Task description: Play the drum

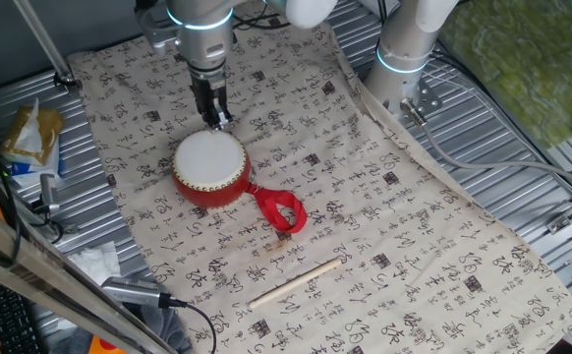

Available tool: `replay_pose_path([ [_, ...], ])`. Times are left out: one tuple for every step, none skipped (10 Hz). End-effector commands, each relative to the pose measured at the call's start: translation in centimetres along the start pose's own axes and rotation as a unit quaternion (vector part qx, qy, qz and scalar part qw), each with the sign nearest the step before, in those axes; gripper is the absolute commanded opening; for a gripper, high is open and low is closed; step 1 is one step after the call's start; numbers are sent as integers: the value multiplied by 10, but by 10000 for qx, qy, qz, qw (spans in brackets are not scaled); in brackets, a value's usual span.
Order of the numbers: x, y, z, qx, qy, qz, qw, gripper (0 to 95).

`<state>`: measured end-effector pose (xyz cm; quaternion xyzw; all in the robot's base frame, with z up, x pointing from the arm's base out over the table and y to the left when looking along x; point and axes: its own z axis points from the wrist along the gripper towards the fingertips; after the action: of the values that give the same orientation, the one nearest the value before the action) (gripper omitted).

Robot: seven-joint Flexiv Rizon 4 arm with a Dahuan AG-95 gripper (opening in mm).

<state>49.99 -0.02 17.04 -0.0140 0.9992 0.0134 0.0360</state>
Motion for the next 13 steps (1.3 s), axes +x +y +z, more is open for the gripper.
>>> replay_pose_path([
  [0, 0, 0, -1, -2, 16, 10000, 0],
  [0, 0, -1, -5, -3, 13, 10000, 190],
  [0, 1, -1, -8, -3, 13, 10000, 380],
  [0, 1, -1, -59, -17, 35, 10000, 570],
  [0, 1, -1, -114, -34, 45, 9999, 760],
  [-1, 2, -1, -199, -55, 89, 9997, 760],
  [-2, 5, 0, -317, -62, 169, 9993, 760],
  [-4, 11, 0, -417, -91, 245, 9988, 760],
  [-5, 15, 0, -414, -123, 264, 9987, 760],
  [-10, 22, 0, -396, -193, 242, 9987, 760],
  [-16, 26, 0, -383, -257, 214, 9987, 760],
  [-21, 30, 0, -378, -264, 191, 9988, 760],
  [-29, 35, 0, -380, -268, 203, 9987, 760],
])
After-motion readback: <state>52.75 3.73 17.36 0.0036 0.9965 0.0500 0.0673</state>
